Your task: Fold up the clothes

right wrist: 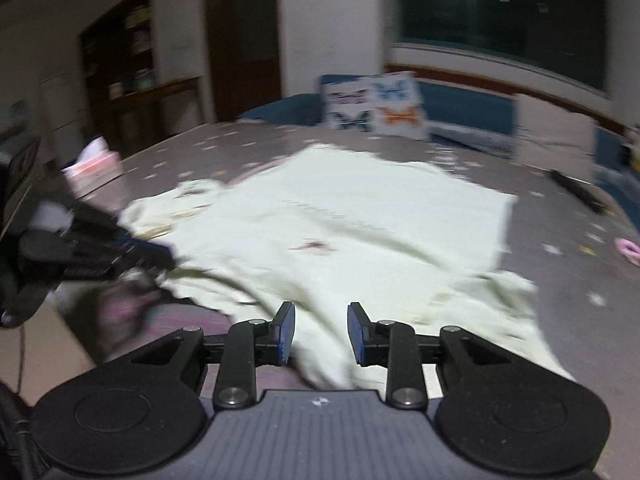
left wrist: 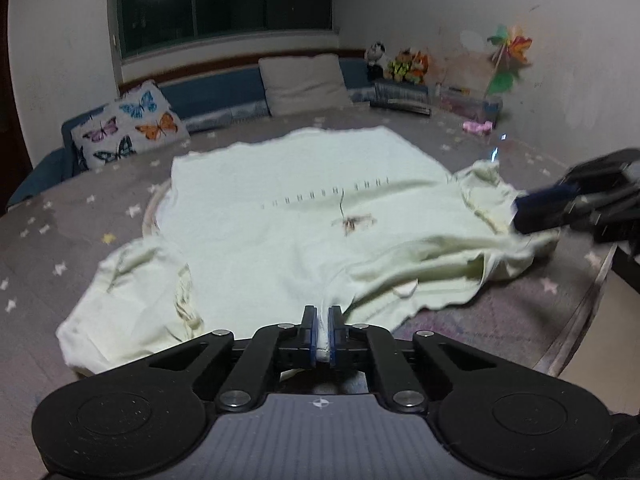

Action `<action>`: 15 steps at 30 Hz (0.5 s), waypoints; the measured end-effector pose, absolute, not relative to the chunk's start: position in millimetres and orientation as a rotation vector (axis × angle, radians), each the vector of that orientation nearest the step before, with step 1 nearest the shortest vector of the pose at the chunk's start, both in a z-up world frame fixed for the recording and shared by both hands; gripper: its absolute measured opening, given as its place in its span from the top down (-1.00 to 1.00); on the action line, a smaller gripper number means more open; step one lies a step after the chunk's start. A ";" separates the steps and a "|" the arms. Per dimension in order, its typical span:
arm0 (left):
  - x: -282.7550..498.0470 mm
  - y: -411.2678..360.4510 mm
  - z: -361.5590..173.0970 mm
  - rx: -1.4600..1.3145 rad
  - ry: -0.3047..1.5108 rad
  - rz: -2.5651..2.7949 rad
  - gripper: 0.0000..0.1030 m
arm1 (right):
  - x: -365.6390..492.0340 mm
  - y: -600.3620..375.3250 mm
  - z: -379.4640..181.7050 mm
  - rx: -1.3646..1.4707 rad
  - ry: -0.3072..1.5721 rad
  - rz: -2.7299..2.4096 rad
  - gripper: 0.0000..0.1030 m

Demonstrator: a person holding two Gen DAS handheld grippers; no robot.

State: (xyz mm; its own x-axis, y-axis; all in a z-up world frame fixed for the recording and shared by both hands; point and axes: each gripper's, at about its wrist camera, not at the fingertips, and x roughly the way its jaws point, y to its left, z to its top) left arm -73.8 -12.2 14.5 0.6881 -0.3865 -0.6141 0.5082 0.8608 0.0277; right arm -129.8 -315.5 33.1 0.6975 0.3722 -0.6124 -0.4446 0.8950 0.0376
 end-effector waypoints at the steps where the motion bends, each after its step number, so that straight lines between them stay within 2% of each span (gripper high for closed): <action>1: -74.8 -10.6 17.6 0.200 0.629 -0.504 0.89 | -128.0 -309.3 31.7 -0.126 0.665 0.478 0.45; 7: -76.8 -4.1 28.0 0.183 0.604 -0.515 0.89 | -120.2 -286.5 12.6 -0.196 0.732 0.472 0.49; 8: -76.6 -3.2 28.9 0.183 0.601 -0.519 0.89 | -119.7 -287.5 10.7 -0.195 0.742 0.461 0.57; 9: -76.2 -2.4 29.5 0.183 0.600 -0.523 0.89 | -121.2 -290.8 10.0 -0.187 0.748 0.452 0.78; 15: -77.7 -3.5 22.7 0.220 0.627 -0.557 0.88 | -138.7 -314.4 32.0 -0.102 0.713 0.457 0.81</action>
